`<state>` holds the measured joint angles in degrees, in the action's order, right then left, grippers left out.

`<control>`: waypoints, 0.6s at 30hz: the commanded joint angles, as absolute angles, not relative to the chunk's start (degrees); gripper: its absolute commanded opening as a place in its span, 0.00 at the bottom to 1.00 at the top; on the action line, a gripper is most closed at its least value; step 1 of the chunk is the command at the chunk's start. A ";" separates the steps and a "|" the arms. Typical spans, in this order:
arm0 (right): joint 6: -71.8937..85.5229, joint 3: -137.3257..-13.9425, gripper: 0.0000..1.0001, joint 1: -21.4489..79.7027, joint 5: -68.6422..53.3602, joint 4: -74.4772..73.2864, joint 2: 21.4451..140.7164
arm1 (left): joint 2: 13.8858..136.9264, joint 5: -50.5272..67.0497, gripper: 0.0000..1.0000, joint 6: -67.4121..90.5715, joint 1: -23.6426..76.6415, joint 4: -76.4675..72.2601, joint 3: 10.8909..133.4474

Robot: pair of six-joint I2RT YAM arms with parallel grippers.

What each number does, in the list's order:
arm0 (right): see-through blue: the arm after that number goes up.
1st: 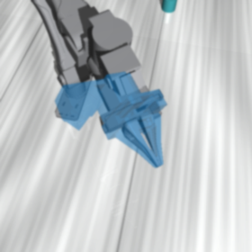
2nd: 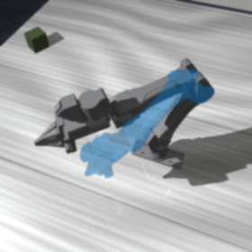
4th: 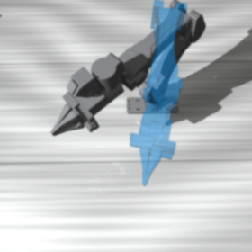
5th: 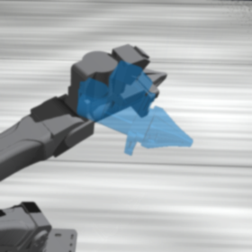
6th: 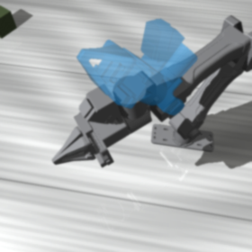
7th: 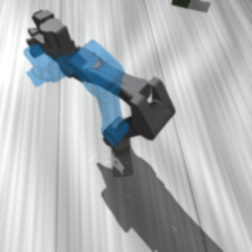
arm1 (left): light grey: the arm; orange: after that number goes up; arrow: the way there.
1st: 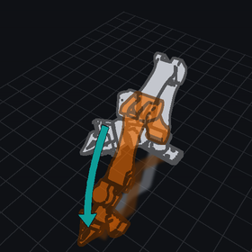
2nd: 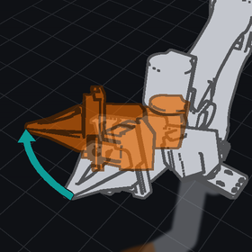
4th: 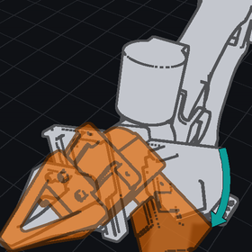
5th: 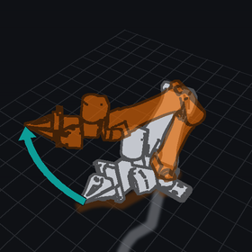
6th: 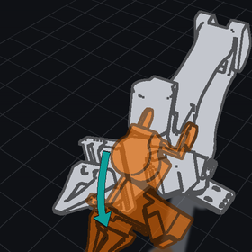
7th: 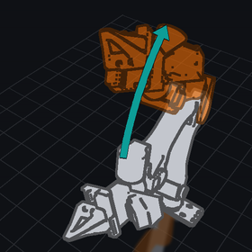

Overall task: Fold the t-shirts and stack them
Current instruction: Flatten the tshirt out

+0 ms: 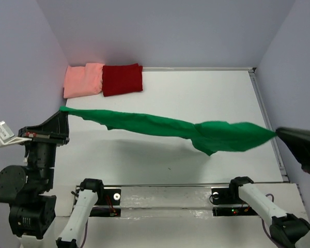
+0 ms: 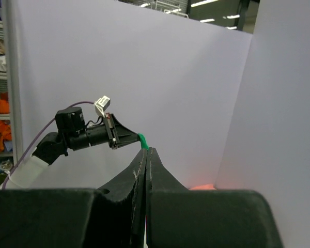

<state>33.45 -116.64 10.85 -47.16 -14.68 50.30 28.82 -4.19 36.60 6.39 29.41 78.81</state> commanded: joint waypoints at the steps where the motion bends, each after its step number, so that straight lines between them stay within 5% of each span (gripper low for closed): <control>1: 34.01 -113.92 0.00 10.55 -46.50 -10.28 44.67 | 24.01 -5.89 0.00 35.24 6.50 26.63 78.84; 18: 30.77 -112.43 0.00 10.55 -45.27 -15.12 43.41 | 22.23 -6.95 0.00 35.59 5.10 28.40 78.15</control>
